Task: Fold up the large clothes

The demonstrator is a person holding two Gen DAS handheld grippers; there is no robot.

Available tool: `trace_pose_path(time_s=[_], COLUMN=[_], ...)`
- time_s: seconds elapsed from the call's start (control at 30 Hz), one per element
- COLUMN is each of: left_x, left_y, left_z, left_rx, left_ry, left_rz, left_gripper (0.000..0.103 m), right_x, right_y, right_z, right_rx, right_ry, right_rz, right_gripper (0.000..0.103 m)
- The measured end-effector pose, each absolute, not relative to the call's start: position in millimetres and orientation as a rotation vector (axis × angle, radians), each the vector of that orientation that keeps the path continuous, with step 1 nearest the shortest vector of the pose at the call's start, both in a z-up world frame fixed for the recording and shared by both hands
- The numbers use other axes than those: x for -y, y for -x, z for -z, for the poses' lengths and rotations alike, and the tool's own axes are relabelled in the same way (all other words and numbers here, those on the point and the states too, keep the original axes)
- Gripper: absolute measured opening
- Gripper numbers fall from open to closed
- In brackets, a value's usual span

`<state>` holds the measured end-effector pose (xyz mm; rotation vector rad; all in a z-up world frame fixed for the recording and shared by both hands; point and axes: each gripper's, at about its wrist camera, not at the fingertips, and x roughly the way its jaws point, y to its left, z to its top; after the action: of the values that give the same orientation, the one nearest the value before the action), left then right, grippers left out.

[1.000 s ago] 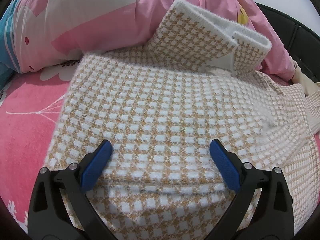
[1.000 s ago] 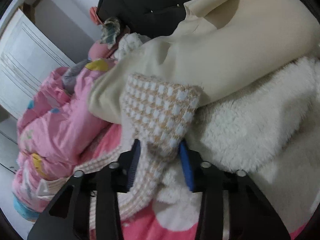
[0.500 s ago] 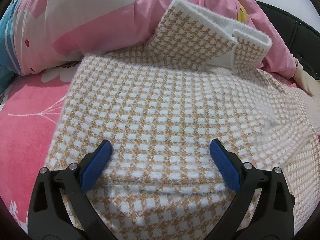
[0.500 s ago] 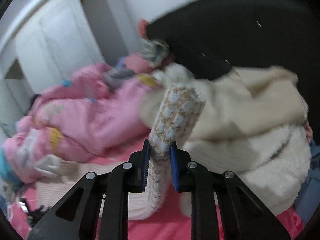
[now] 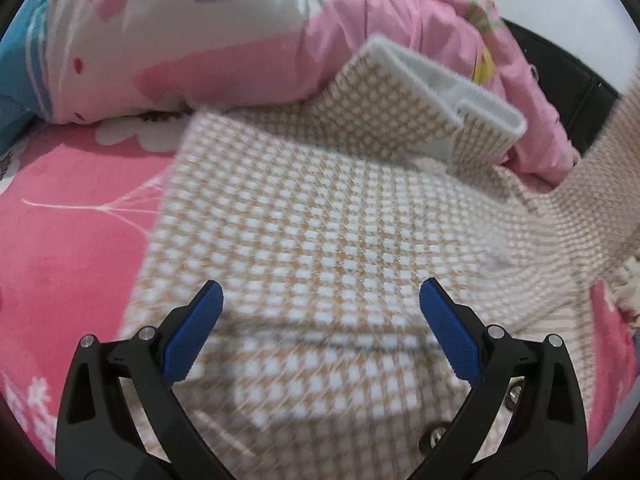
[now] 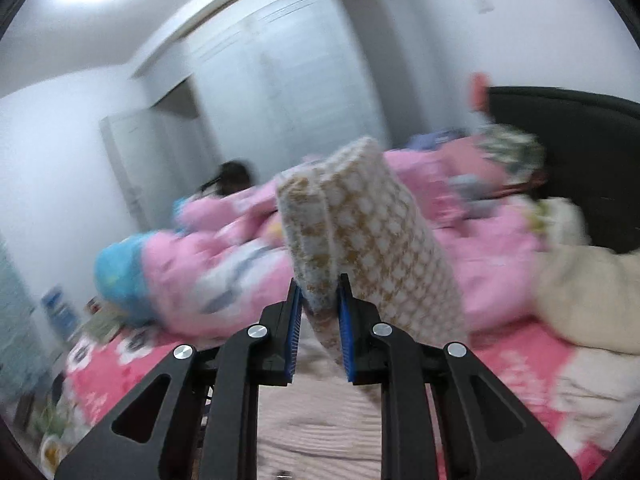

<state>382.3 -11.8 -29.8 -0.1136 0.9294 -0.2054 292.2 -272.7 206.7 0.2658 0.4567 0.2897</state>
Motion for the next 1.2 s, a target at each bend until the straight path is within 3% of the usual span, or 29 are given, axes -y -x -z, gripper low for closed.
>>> trace_pose_path(time_s=[0.2,0.27,0.4,0.63,0.77,0.93,1.1,1.2], left_x=[-22.6,-31.0,-43.8,-52.9,-48.1,-36.1,-40.1,-33.9], left_y=[-356.4,-345.7,-332.4,-367.2,-407.5,-456.0,-465.0,-465.4], left_z=[7.3,8.6,17.0,0.0,0.8,35.4,55.7,54.2], left_rx=[-0.921,-0.922,-0.937,-0.889,-0.925,-1.084,-1.132,-1.126], left_ry=[0.148,0.145,0.178,0.233,0.301,0.38,0.402,0.35], left_rz=[0.293,0.302,0.389,0.362,0.313,0.267,0.193,0.185], left_gripper=[0.095,0.095,0.095,0.095,0.068,0.054,0.04,0.018], right_x=[129.6,86.7,67.9,188.1,264.0,309.8,320.7,320.1], right_y=[-344.5,-360.1,-375.0,-352.6,-336.4,-317.6,-301.6,-298.6], right_z=[-123.6,-65.5,9.4,-4.6,4.7,24.2,37.6,36.6], right_rx=[-0.64,-0.762,-0.975,-0.88,-0.869,-0.869,-0.851,-0.831], right_ry=[-0.157,-0.065,-0.038,-0.27,-0.311,-0.245,-0.223,-0.228], right_rz=[-0.518,-0.547,-0.531,-0.498,-0.355,-0.233,-0.217,-0.221], right_gripper=[0.023,0.056,0.058,0.064,0.064,0.064,0.064,0.064])
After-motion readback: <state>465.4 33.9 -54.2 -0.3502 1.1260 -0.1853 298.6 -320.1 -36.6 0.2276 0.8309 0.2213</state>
